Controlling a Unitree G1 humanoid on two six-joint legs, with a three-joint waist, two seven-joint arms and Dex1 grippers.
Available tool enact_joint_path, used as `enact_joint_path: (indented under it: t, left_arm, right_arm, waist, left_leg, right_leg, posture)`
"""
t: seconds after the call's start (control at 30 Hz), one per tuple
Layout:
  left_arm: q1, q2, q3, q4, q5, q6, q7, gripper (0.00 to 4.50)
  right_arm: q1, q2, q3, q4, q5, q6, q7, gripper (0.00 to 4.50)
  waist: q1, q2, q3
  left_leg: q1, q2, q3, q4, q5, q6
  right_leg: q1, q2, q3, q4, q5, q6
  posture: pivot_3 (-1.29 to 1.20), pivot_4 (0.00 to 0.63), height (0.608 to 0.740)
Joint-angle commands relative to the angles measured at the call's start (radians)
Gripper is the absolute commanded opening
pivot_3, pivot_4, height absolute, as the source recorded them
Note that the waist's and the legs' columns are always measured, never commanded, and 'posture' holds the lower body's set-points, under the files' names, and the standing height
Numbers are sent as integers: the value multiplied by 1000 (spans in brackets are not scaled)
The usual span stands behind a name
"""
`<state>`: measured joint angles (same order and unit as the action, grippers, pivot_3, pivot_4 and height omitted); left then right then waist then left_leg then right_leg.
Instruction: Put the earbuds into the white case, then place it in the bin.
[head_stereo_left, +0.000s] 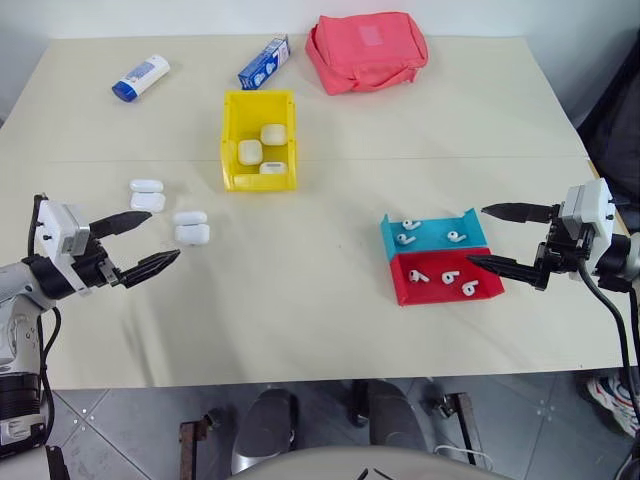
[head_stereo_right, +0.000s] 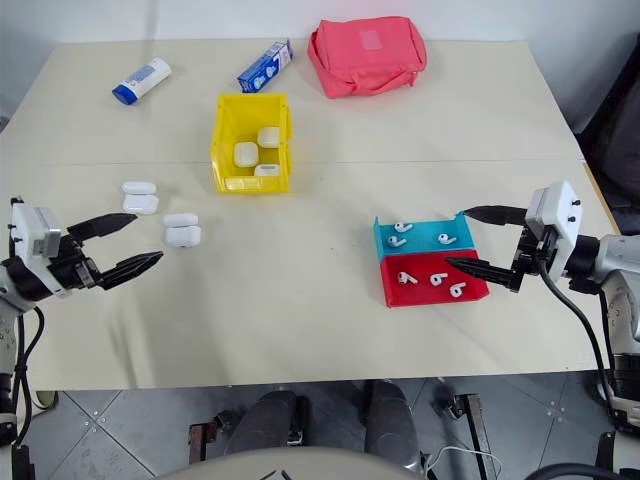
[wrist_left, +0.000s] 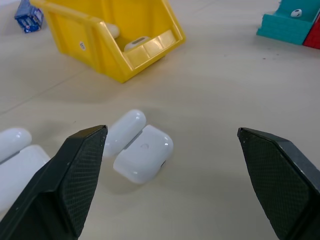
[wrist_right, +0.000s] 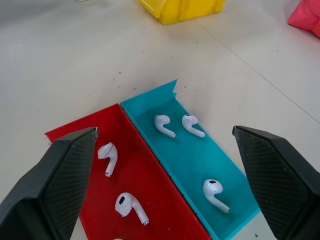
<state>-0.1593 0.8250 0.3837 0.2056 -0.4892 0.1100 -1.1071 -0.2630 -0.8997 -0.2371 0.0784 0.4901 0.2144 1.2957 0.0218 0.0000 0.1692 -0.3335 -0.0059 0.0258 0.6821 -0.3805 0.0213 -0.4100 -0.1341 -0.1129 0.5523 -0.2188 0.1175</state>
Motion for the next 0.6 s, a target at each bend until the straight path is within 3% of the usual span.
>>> enact_joint_path:
  t: [0.03,0.17,0.33,0.6]
  left_arm:
    - [-5,-4,35,-31,-23,-18,4,4440]
    - [0,-7,46,-68,-8,38,105,4440]
    - [49,-5,90,-129,-47,46,95,4440]
    - [278,27,244,-220,-67,95,54,4440]
  right_arm:
    - [-17,0,-2,-13,3,-16,6,4500]
    - [-25,2,3,-10,3,-15,6,4500]
    - [-56,6,26,19,-5,-23,14,4500]
    - [-125,17,59,80,-1,-36,67,4500]
  waist:
    - [0,0,0]
    - [0,0,0]
    - [-2,0,0]
    - [-18,1,0]
  left_leg:
    - [0,0,0,0,0,0]
    - [0,0,0,0,0,0]
    - [0,1,0,0,0,-1]
    - [1,4,0,0,-2,-2]
  right_leg:
    - [0,0,0,0,0,0]
    - [0,0,0,0,0,0]
    - [0,0,1,0,0,0]
    - [0,0,0,0,-2,-3]
  posture:
    - [0,150,740]
    - [0,150,740]
    - [0,150,740]
    - [0,150,740]
